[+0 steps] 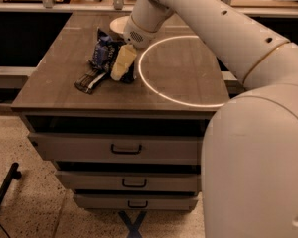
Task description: Move blue chip bag near rxbar chocolate
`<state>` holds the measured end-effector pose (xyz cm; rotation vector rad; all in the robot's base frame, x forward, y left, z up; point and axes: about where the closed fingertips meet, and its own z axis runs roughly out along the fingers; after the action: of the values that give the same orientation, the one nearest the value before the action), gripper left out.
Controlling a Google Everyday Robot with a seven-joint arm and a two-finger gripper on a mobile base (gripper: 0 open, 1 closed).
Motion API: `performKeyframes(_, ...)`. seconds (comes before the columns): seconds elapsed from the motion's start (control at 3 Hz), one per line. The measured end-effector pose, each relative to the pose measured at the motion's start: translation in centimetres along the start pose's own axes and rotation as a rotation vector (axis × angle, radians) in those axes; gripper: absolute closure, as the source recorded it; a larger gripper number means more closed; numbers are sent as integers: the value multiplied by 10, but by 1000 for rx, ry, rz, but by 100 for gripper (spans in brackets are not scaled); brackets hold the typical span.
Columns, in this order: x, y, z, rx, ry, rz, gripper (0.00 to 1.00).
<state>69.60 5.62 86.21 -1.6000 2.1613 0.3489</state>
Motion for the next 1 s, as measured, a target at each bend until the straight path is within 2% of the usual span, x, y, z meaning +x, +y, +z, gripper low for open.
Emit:
performKeyframes(0.33,2,-6,-30,12,-39,4,0)
performKeyframes(0.67,6,-8,-93,65,-84,-50,0)
performKeyframes(1.0,23,-10,-135,107,-101,-67,0)
